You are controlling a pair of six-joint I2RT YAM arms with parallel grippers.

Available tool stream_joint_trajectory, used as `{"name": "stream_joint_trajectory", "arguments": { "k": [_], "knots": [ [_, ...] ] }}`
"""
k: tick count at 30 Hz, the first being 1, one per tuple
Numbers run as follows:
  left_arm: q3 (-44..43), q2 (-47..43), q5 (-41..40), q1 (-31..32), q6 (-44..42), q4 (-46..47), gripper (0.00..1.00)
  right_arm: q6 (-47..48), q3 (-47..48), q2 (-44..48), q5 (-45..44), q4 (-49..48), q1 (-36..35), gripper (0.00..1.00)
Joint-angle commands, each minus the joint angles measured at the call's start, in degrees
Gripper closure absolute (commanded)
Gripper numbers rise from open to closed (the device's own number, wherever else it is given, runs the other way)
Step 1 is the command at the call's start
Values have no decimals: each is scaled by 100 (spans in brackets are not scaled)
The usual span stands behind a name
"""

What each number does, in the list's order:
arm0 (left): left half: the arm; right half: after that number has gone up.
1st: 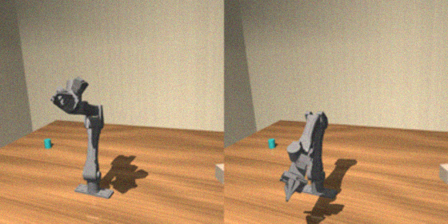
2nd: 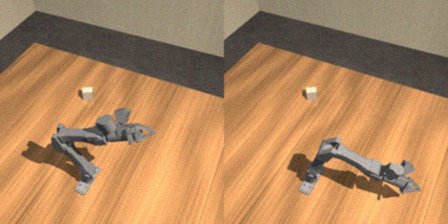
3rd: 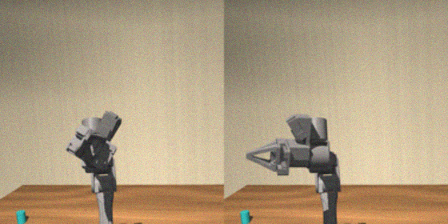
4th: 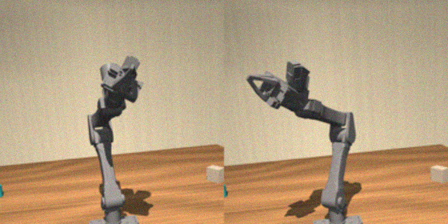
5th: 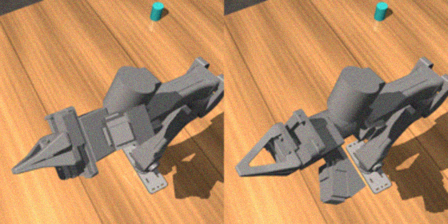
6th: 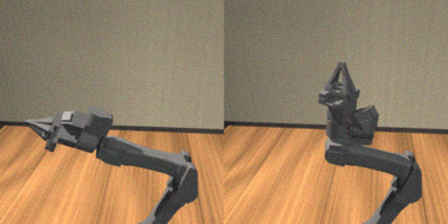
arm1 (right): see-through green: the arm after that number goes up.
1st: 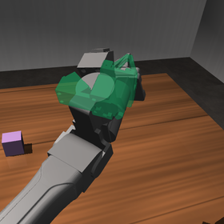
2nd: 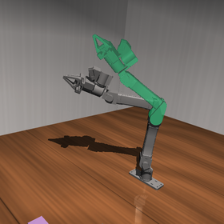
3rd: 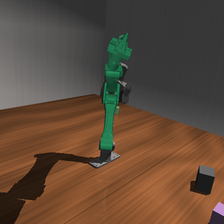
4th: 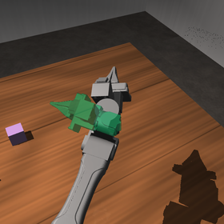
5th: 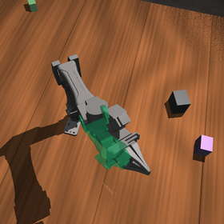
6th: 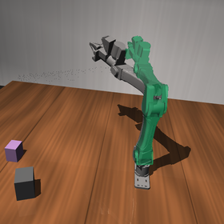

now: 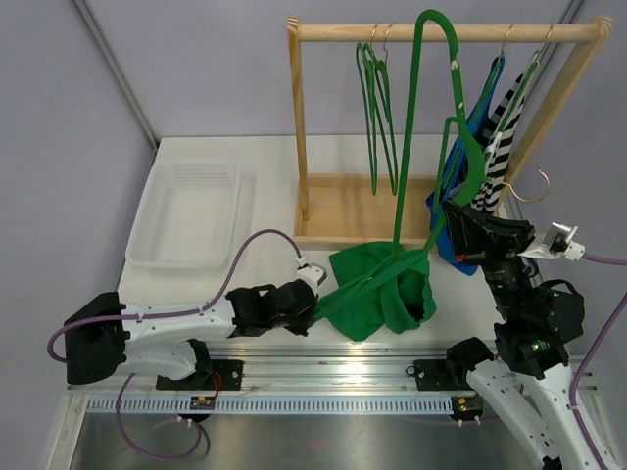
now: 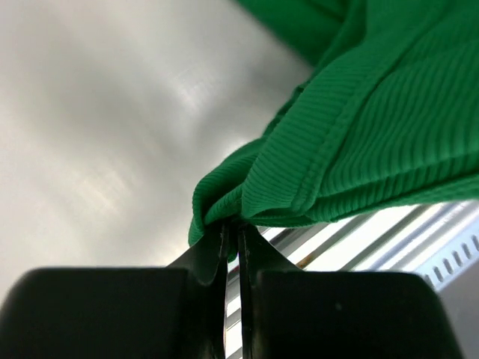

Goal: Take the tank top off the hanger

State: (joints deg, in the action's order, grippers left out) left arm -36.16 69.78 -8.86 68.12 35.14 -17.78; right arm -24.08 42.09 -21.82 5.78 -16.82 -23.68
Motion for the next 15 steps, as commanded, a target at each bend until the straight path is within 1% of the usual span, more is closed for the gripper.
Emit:
{"name": "stream_joint_trajectory", "arguments": {
  "k": [1, 4, 5, 6, 7, 8, 9, 11, 12, 13, 14, 15],
  "knots": [
    [276, -376, -1003, -71, 617, -1139, 100, 263, 414, -41, -719, -753, 4, 100],
    [285, -1052, -1415, -70, 942, -1560, 100, 263, 624, -199, -342, -507, 4, 100],
    [250, -1480, -1799, -71, 1082, -1988, 100, 350, 721, -226, -289, -385, 13, 100],
    [224, -1763, -1968, -71, 1370, -2149, 100, 368, 948, -278, -358, -79, 4, 100],
    [224, -2001, -2127, -71, 1451, -2264, 100, 377, 1055, -296, -411, 63, 4, 100],
    [206, -2221, -2442, -97, 1557, -2587, 100, 438, 1117, -296, -481, 152, 13, 100],
    [258, -2684, -2488, -114, 1610, -2625, 100, 430, 1135, -253, -542, 92, 13, 100],
    [373, -3100, -1736, -114, 1007, -1872, 100, 290, 1065, -208, -543, -119, 13, 100],
    [443, -3372, -1298, -106, 369, -1547, 100, 211, 1030, -217, -691, -381, 4, 100],
    [565, -3470, -789, -106, 75, -1214, 100, 141, 943, -252, -649, -575, 13, 100],
    [610, -3514, 86, -53, -110, -679, 100, -34, 890, -296, -614, -777, 21, 100],
    [636, -3524, 400, -9, -277, -465, 100, -123, 828, -409, -448, -1249, 13, 100]
  ]
}}
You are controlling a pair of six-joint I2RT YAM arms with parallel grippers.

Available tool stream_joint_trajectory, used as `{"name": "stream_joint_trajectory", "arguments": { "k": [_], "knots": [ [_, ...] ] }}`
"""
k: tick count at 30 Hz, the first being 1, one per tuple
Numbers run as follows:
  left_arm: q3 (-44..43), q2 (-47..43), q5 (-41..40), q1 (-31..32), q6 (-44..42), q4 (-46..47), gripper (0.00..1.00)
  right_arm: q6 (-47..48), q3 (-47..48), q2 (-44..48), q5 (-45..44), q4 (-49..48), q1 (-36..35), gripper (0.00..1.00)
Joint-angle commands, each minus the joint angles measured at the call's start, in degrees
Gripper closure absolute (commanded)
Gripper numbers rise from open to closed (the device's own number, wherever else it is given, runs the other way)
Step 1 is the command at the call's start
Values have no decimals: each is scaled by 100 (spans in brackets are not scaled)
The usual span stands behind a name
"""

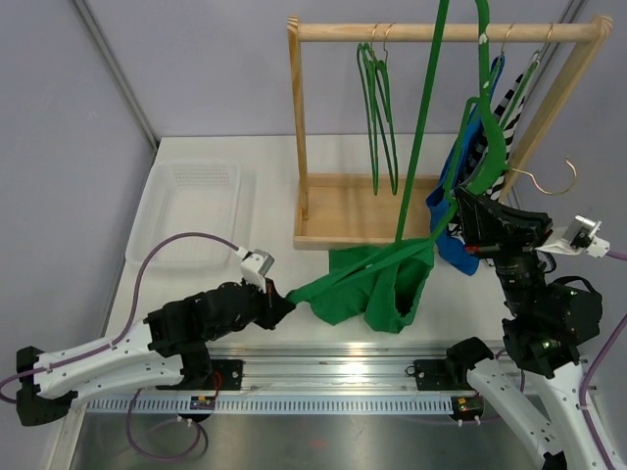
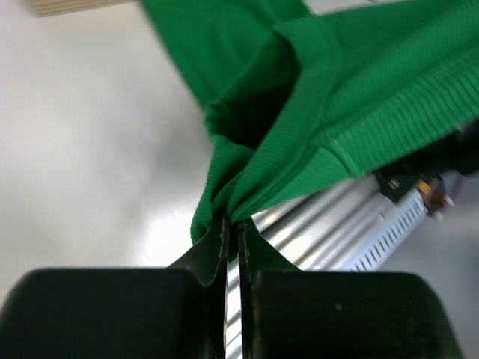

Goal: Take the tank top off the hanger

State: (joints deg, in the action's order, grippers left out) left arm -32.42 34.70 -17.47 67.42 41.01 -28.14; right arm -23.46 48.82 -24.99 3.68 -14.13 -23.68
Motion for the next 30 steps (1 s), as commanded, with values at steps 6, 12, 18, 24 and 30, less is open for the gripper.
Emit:
{"name": "stream_joint_trajectory", "arguments": {
  "k": [6, 12, 18, 24, 30],
  "knots": [
    [-307, 774, 1389, 921, -1043, 951, 100, -580, 75, -646, 150, -2348, 13, 100],
    [-1009, 749, -647, 940, -116, 84, 100, -177, -31, -796, 588, -2141, 13, 100],
    [-1424, -399, -2786, 940, 1338, -1220, 100, 246, 50, -885, 2793, -819, 13, 100],
    [-1898, -947, -3394, 931, 1270, -1817, 100, -570, -424, -779, 4164, -1317, 13, 100],
    [-2593, -526, -2324, 931, 198, -1616, 100, -2160, -1609, -1138, 4905, -4839, -13, 100]
  ]
}}
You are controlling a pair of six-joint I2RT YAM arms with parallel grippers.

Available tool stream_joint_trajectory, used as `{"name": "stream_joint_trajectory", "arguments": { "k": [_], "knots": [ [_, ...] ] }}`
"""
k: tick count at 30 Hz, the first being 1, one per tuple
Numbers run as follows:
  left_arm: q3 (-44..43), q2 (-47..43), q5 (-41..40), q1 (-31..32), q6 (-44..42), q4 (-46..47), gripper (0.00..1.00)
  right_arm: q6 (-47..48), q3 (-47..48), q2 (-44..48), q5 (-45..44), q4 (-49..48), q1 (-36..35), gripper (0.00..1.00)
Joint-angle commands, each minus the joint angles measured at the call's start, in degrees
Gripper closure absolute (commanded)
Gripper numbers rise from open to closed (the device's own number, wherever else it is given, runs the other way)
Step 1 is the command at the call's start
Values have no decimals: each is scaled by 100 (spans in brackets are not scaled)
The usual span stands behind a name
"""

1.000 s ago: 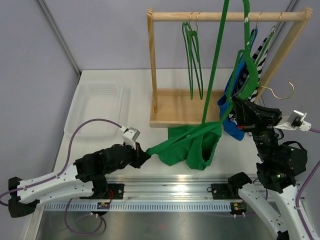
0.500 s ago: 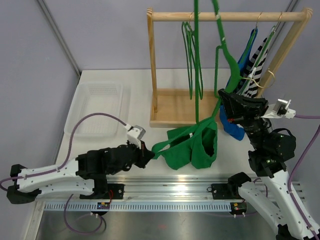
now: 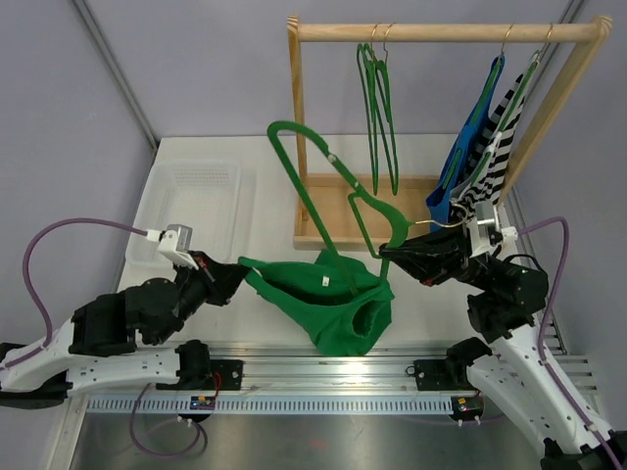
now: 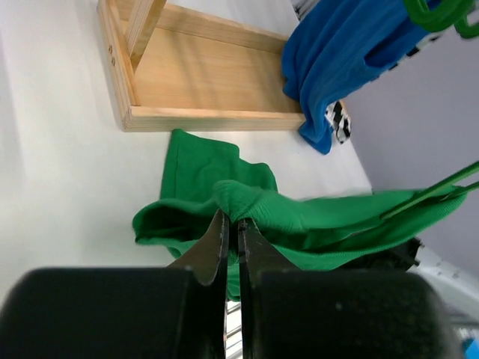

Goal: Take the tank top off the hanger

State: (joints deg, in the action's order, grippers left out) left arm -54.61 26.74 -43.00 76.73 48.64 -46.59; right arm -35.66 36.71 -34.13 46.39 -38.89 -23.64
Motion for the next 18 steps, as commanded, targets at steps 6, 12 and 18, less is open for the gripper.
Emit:
{"name": "stream_joint_trajectory", "arguments": {
  "k": [6, 12, 18],
  "knots": [
    [-1077, 1868, 865, 0, -857, -304, 100, -2331, 35, -1490, 846, -4969, -115, 100],
    [-596, 2442, 740, -9, -593, 443, 100, -954, 355, -1176, -111, -3215, -141, 100],
    [766, 2502, 2452, -70, -1225, 3324, 100, 85, 100, -218, -2481, -1641, -167, 100]
  ]
}}
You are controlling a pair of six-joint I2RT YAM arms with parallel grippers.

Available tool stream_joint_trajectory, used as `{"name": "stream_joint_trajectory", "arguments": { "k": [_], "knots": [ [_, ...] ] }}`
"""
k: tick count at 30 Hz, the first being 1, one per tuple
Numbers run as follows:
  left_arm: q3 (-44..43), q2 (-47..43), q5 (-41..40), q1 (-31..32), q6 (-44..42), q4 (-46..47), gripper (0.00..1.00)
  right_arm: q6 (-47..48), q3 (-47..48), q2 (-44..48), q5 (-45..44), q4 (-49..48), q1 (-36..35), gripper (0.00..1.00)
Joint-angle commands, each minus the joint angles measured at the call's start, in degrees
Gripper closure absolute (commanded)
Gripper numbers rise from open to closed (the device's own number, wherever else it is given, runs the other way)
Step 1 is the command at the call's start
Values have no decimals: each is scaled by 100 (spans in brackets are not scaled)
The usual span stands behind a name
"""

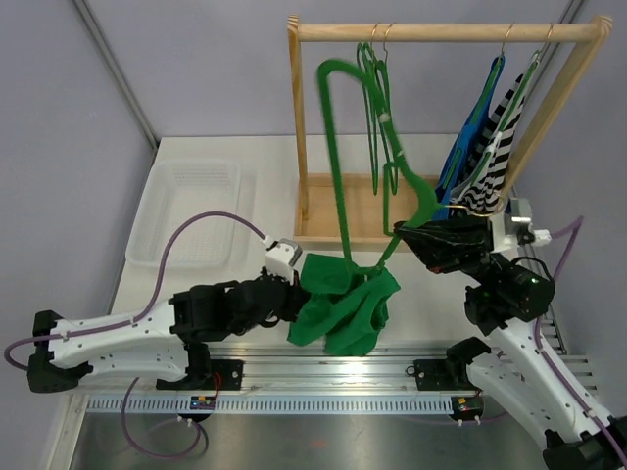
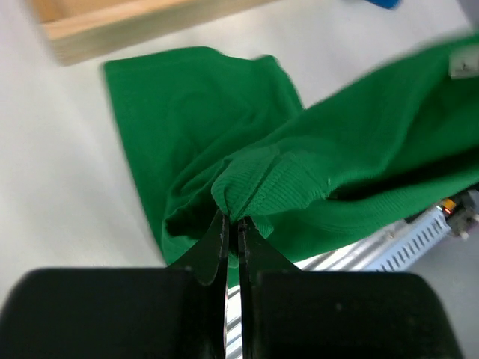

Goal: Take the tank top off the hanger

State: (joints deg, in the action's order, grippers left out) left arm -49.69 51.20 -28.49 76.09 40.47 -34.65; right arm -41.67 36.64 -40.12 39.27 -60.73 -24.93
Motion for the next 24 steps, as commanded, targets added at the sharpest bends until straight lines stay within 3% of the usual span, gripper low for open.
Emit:
{"name": "stream_joint_trajectory", "arguments": {
  "k": [1, 3, 5, 7, 8, 10, 11, 16, 20, 24],
  "knots": [
    [424, 414, 1604, 2, -547, 2486, 100, 852, 97, 504, -2078, 745, -38, 100],
    [408, 898, 2187, 28, -864, 3163, 100, 1090, 115, 829, -2720, 1273, -38, 100],
    [15, 1791, 2340, 168, -979, 3045, 100, 1415, 89, 1153, -3378, 1763, -38, 100],
    [-268, 2331, 2060, 230, -866, 2570, 100, 1774, 220, 1304, -3400, 2159, -38, 100],
    [-330, 2585, 1945, 230, -665, 2465, 100, 1907, 386, 1348, -3121, 2919, -38, 100],
    [-287, 2579, 1446, 230, -436, 2236, 100, 2013, 1044, 1323, -2934, 3792, -30, 100],
    [-234, 2423, 1199, 230, -147, 2113, 100, 2075, 1490, 1279, -2812, 4667, -30, 100],
    [-260, 1894, -260, -85, 619, 637, 100, 2584, 2767, 1024, -2924, 7203, -38, 100],
    [-76, 1420, -341, -507, 796, 74, 100, 2699, 4118, 559, -3415, 9519, -38, 100],
    [-14, 919, -386, -692, 673, -304, 82, 2831, 5210, -3, -4126, 11045, -38, 100]
  ]
}}
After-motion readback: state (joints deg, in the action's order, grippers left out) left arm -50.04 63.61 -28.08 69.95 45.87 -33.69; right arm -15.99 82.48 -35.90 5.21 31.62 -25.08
